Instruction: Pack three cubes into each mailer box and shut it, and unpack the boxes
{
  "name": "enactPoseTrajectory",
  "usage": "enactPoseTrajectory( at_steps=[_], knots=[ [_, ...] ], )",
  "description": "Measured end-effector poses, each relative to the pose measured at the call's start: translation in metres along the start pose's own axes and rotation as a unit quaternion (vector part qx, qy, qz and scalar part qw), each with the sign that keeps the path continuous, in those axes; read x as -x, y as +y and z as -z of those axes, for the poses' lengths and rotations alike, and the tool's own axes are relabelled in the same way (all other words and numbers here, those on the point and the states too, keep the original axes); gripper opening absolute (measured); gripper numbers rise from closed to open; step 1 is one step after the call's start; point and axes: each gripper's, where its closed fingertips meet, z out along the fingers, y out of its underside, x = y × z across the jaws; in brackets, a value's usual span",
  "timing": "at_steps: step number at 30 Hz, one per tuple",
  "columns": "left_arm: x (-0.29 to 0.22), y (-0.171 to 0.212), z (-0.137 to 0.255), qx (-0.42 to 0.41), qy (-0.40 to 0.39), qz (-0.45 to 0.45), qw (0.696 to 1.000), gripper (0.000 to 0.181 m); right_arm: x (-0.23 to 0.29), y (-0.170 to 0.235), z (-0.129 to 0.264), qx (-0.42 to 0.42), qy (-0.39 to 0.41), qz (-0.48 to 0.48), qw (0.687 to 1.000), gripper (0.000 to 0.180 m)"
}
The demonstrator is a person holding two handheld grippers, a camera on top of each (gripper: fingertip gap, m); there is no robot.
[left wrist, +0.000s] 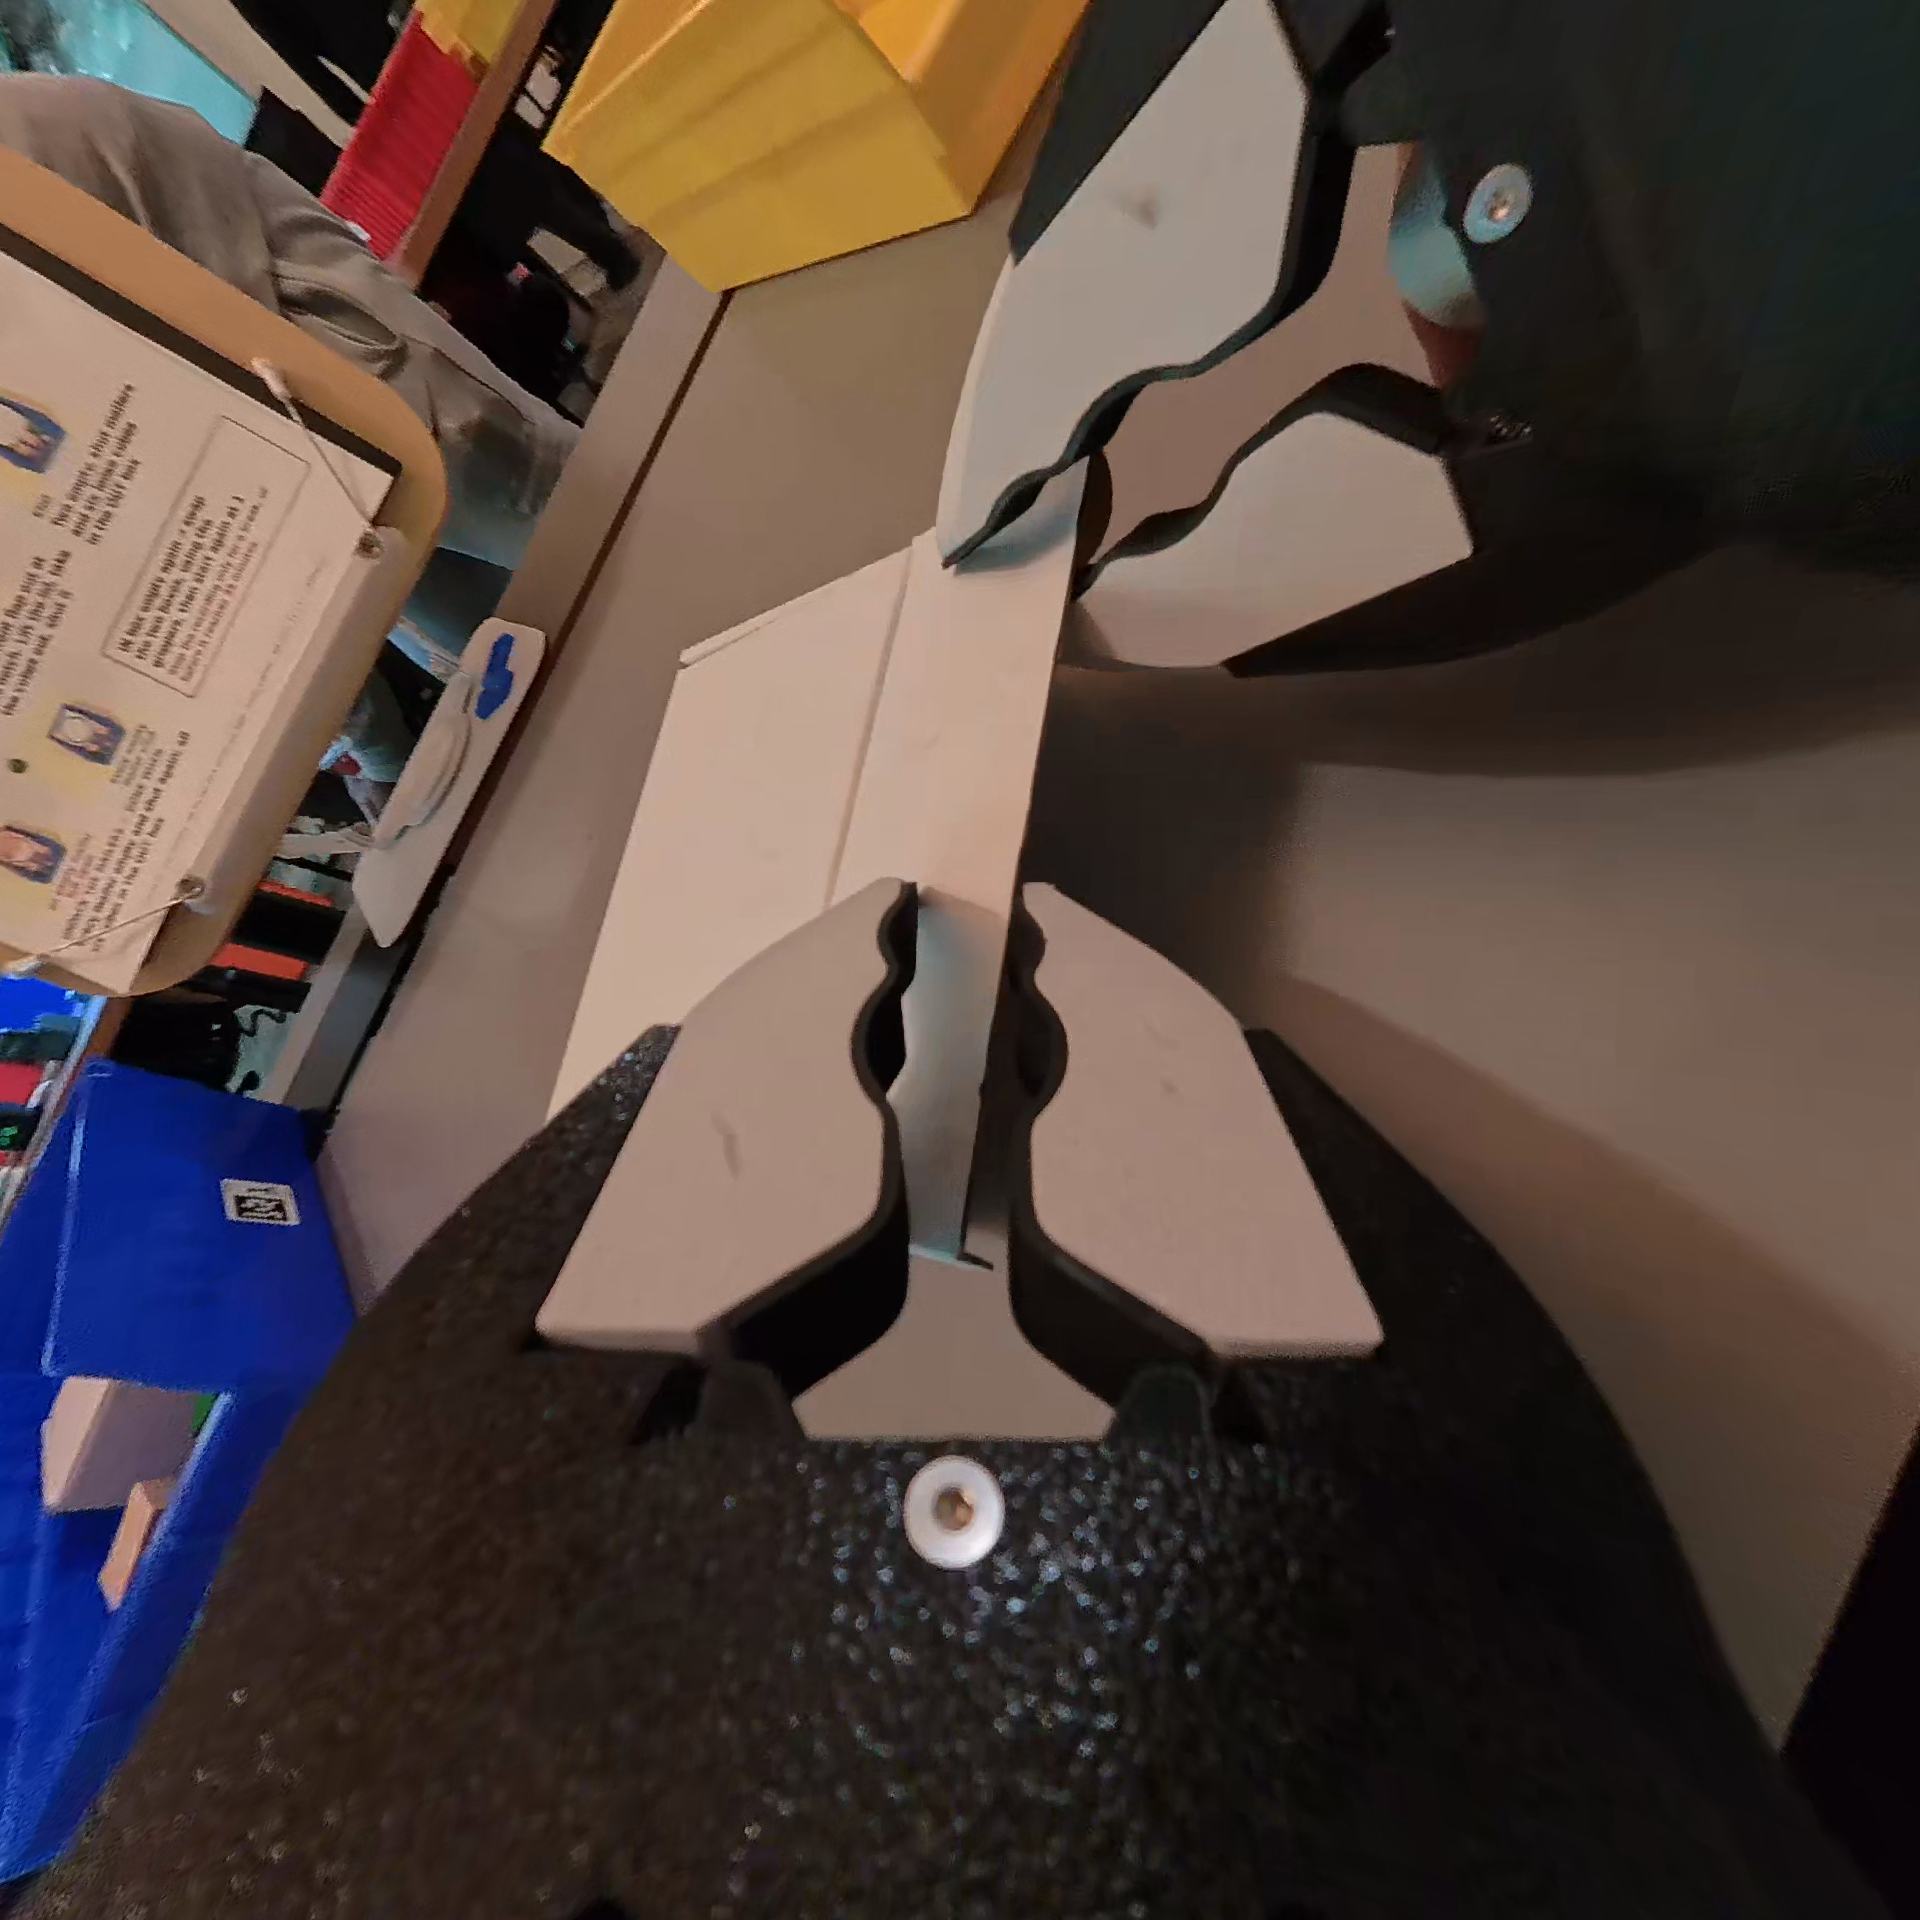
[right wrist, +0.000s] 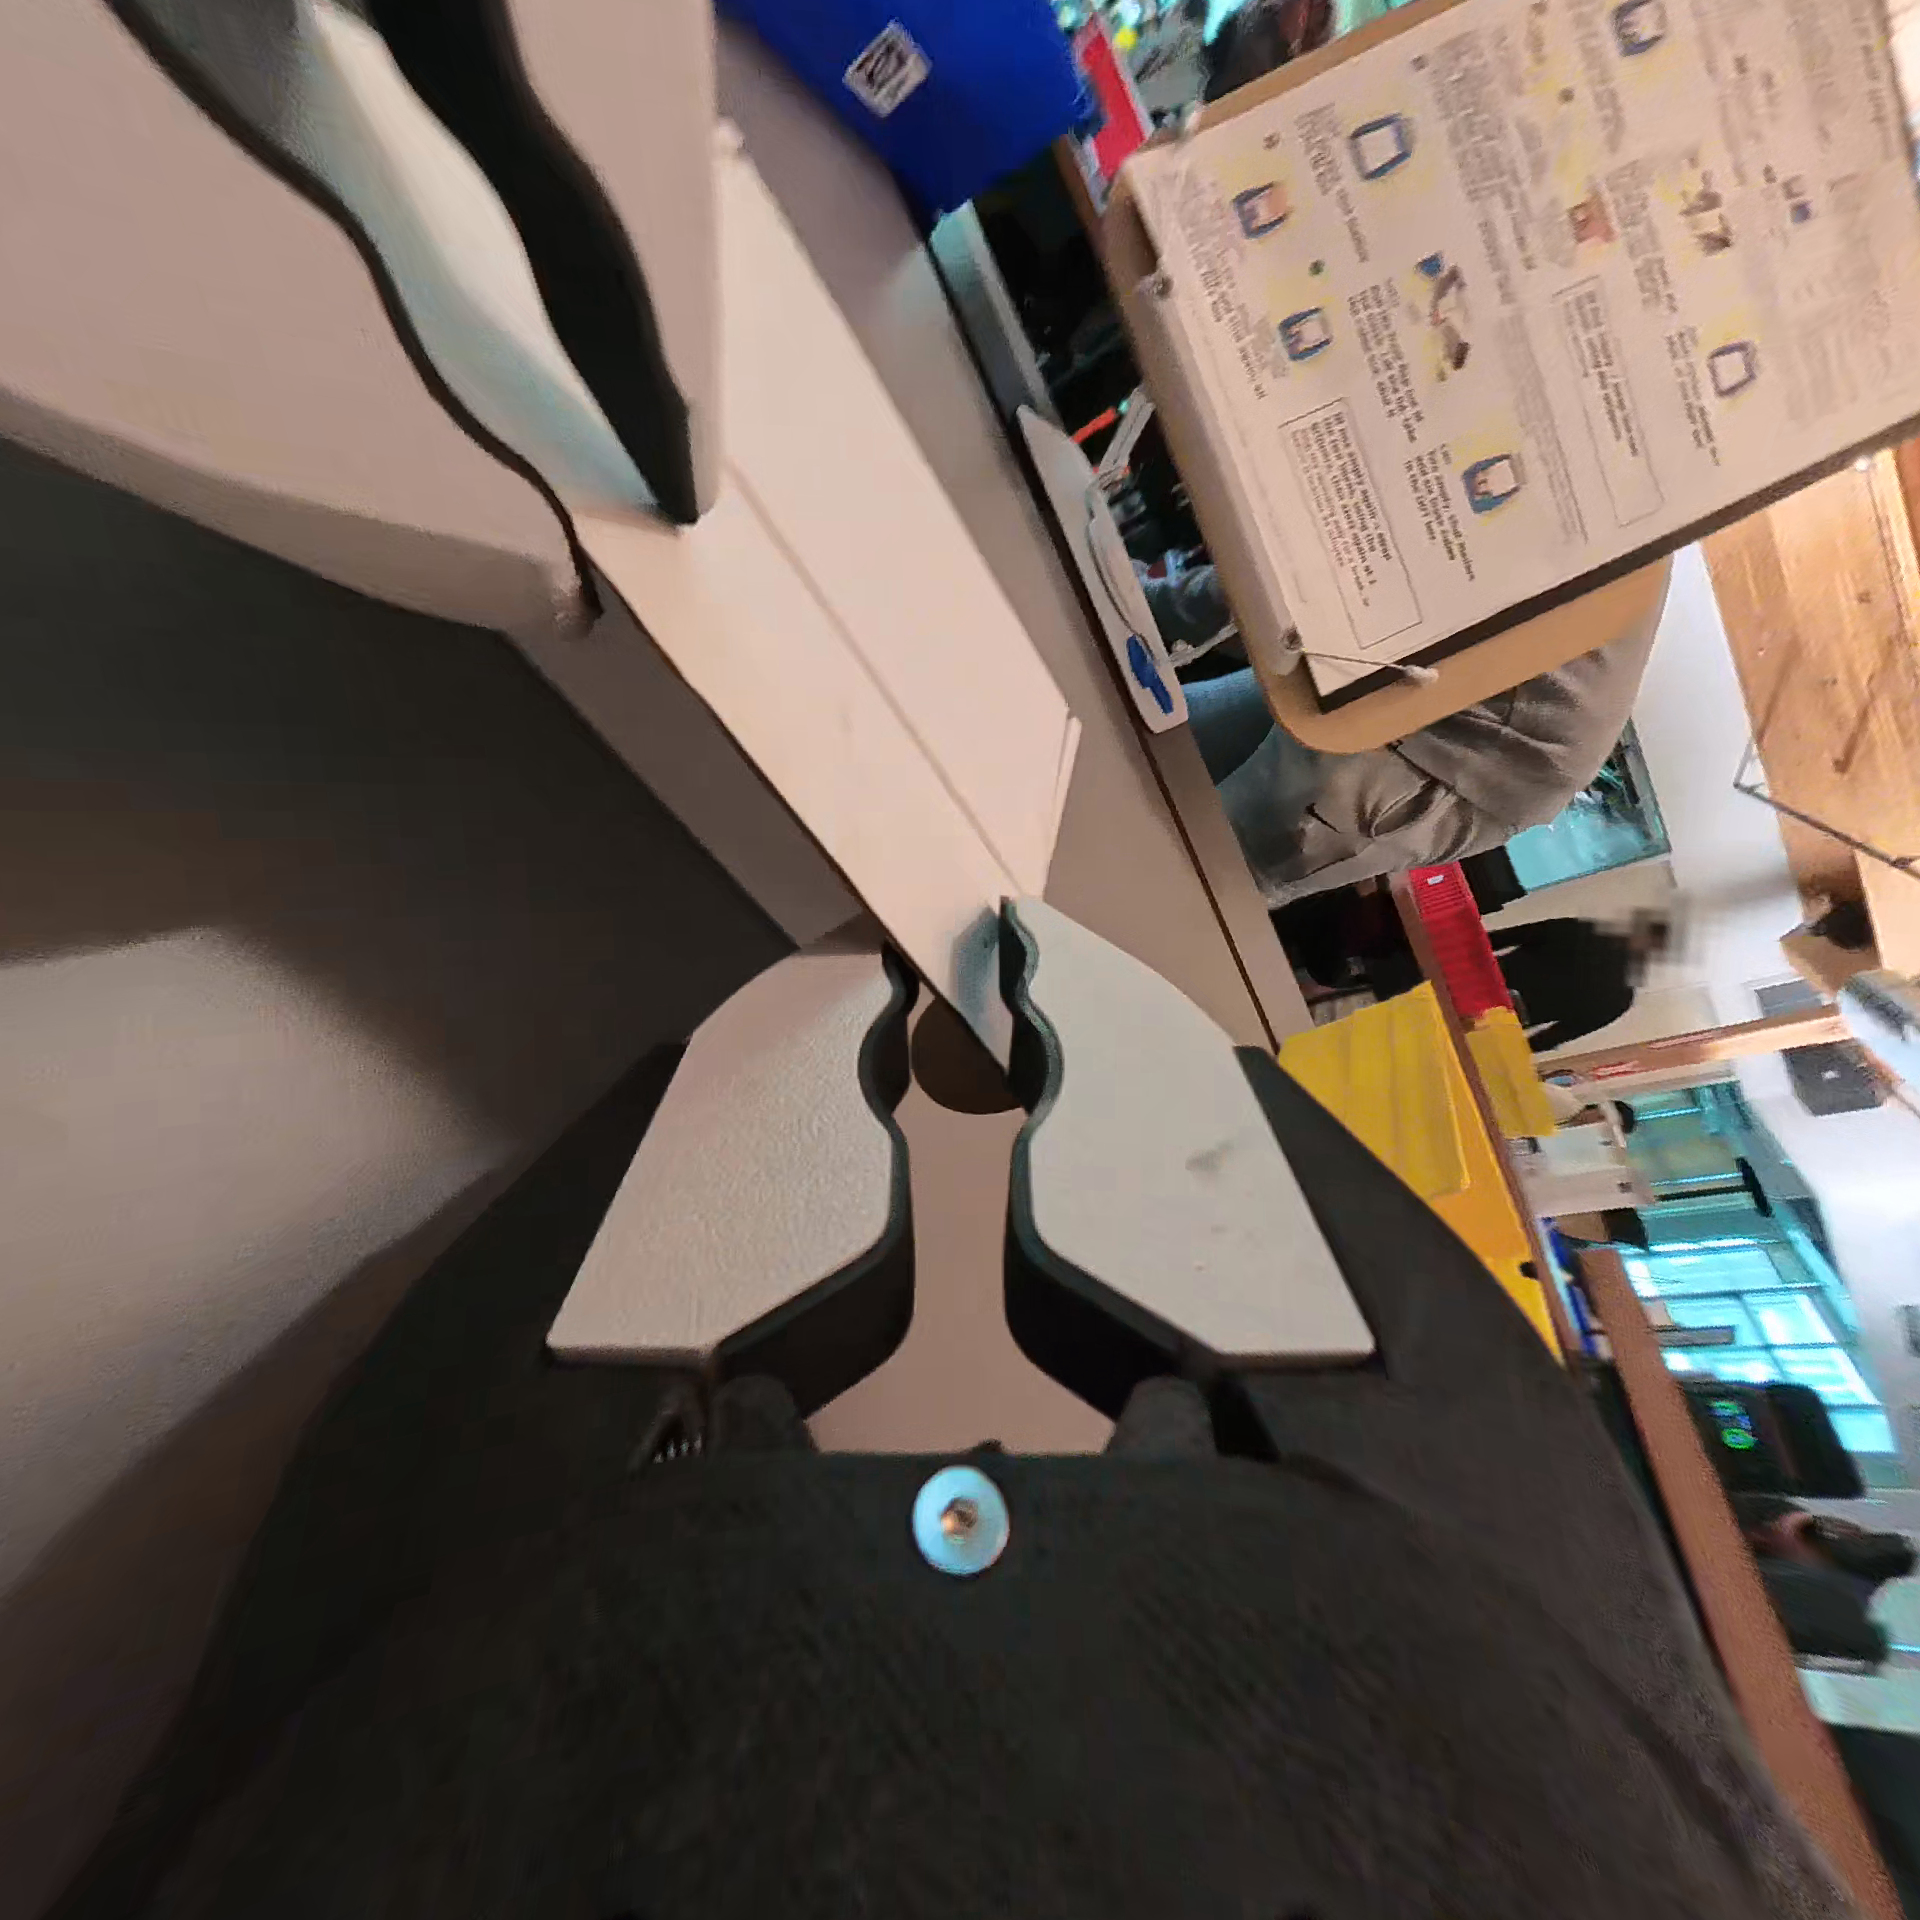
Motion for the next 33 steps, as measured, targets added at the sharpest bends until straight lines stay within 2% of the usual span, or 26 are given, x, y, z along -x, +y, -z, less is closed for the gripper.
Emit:
enactPoseTrajectory(
  at_steps=[1,4,6,9,11,14,17,25,29,33],
  knots=[
    [-0.001,0.001,0.001,-0.003,0.008,0.009,1.0,0.017,0.002,0.001,-0.001,0.009,-0.003,0.015,1.0,0.015],
    [-0.001,-0.009,0.015,-0.051,0.069,0.125,0.988,0.019,0.0,0.001,-0.003,0.02,-0.001,0.014,1.0,0.014],
    [0.008,-0.016,0.033,-0.102,0.111,0.238,0.96,0.033,-0.001,-0.001,-0.005,0.019,-0.008,0.009,1.0,0.014],
    [0.023,0.005,0.049,-0.096,0.125,0.338,0.928,0.054,0.0,-0.002,-0.006,0.02,-0.015,0.007,1.0,0.015],
    [0.026,0.03,0.052,-0.069,0.11,0.349,0.928,0.057,0.0,-0.002,-0.007,0.017,-0.017,-0.008,1.0,0.015],
    [0.017,0.056,0.05,-0.031,0.089,0.33,0.939,0.05,0.0,-0.003,-0.007,0.012,-0.026,-0.023,0.999,0.016],
    [0.002,0.054,0.043,-0.02,0.095,0.3,0.949,0.041,0.001,-0.004,-0.007,0.014,-0.032,-0.031,0.999,0.016],
    [-0.005,0.051,0.026,0.011,0.101,0.295,0.95,0.045,0.007,-0.005,-0.006,0.005,-0.065,-0.028,0.997,0.023],
    [-0.001,0.058,0.028,0.016,0.102,0.306,0.947,0.048,0.017,-0.009,-0.002,-0.02,-0.118,-0.048,0.992,0.034],
    [-0.001,0.052,0.032,-0.012,0.138,0.336,0.932,0.05,0.023,-0.021,0.011,-0.065,-0.194,-0.121,0.971,0.038]
  ],
)
